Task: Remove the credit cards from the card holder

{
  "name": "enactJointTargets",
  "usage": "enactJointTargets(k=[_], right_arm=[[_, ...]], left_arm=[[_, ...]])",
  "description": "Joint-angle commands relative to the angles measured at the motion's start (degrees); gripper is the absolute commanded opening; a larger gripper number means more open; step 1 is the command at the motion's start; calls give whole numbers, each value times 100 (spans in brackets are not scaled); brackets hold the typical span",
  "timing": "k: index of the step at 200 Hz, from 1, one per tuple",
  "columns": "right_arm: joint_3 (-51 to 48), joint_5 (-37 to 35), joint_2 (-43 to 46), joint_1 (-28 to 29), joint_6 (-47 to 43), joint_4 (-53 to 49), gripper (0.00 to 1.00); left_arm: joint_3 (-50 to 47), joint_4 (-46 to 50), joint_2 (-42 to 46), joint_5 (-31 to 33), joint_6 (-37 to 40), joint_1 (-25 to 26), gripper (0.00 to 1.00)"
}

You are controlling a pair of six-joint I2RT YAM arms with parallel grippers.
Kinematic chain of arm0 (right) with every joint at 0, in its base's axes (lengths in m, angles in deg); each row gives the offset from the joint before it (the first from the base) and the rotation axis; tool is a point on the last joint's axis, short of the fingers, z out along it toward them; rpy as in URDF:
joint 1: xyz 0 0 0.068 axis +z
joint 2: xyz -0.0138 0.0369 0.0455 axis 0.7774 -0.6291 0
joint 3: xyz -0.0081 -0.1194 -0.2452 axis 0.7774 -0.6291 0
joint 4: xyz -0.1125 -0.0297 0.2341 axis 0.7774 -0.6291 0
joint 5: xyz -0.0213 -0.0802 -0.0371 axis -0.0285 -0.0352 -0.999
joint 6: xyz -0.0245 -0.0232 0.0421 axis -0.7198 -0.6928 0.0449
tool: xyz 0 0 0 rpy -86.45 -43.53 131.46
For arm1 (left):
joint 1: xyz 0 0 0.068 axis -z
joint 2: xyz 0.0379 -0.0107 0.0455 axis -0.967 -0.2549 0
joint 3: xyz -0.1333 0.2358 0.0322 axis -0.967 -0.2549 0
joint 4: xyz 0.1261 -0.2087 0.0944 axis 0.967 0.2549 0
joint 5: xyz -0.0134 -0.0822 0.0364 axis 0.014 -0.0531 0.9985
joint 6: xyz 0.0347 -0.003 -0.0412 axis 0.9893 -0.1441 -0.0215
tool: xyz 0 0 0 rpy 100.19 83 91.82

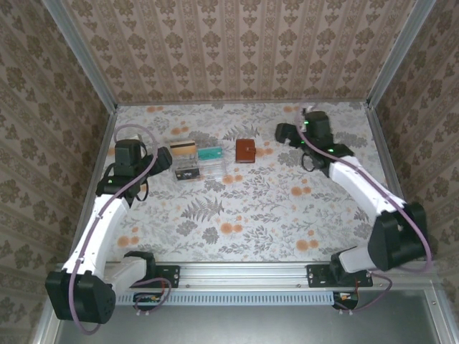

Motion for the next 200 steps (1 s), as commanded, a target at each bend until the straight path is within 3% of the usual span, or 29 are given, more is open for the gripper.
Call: enactJointTargets(k=[1,43,67,83,96,200], right_arm=[[541,-534,-782,460,-143,-597,96],[1896,-588,-2413,938,-163,-1135,63],[2669,-783,-3188,1154,-411,-1415,62],[3214,-867,-3667,1236,-482,-1717,54],[3472,-940,-3934,1299,-534,-1790,53],[4371,-1188,-5052,1344,-897,-2370,47]], left_arm=[[304,369,-2,63,-200,123,100],[373,491,75,42,-187,295,100],[378,543,137,5,-186,347,100],[368,570,172,-9,-196,358,100],[373,627,191,16,-196,366,100],[366,745,289,31,-196,367,100]])
